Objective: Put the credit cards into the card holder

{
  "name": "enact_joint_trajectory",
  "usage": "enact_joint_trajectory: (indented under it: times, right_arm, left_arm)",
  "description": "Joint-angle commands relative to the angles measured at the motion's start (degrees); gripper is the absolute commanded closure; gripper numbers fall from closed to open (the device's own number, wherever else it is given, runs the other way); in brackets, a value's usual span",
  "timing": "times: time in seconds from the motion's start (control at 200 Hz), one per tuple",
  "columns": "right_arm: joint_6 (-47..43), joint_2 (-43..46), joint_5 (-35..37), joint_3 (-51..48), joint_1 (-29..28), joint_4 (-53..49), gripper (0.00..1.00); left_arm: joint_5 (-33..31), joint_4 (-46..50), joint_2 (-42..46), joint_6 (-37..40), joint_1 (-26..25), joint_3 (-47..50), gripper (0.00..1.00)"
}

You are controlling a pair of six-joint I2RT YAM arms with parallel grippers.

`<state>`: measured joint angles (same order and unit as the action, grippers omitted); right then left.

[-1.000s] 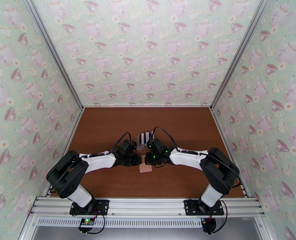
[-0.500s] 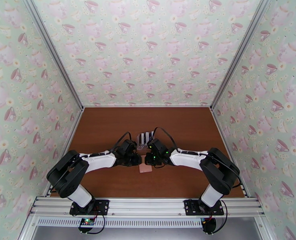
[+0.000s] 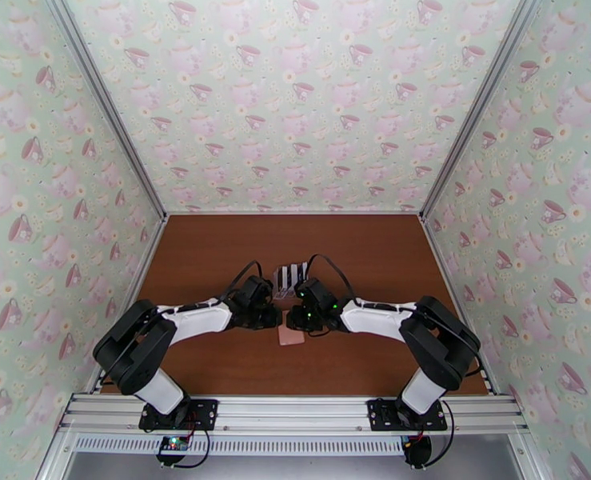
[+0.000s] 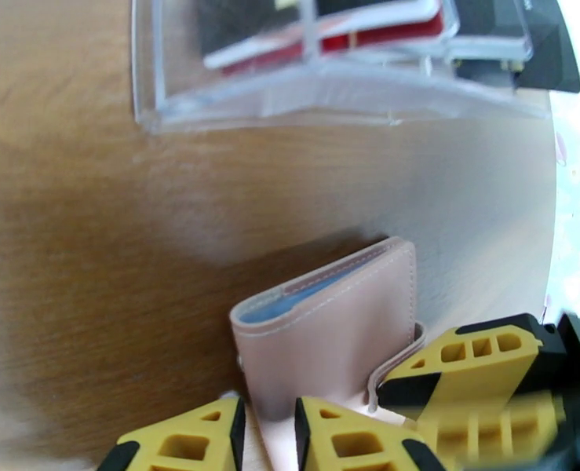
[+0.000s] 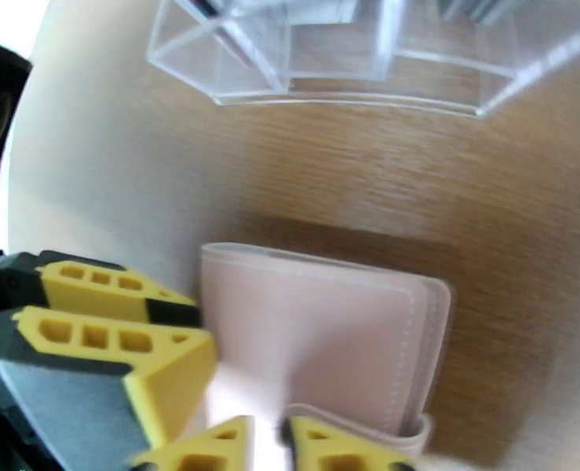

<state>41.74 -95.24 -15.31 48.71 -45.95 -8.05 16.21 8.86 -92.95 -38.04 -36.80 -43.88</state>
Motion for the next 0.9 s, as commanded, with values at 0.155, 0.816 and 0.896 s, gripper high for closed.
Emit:
enact_joint_trajectory:
  times: [0.155, 0.816, 0.896]
  right_arm:
    - [-1.1, 2.7, 1.5, 2.0, 0.7, -7.8, 0.19]
    - [-9.3, 21.9, 7.2, 4.4, 14.1, -17.9, 0.0]
    - [-11.0, 24.0, 7.6, 5.0, 18.1, -19.8, 0.0]
  left_arm:
    - [0.0, 1.3, -2.2, 2.0, 0.5, -3.8, 0.73]
    - [-10.5, 16.4, 16.9, 10.9, 10.7, -6.2, 0.23]
    - [-11.3, 17.1, 19.4, 11.5, 13.5, -6.1, 0.11]
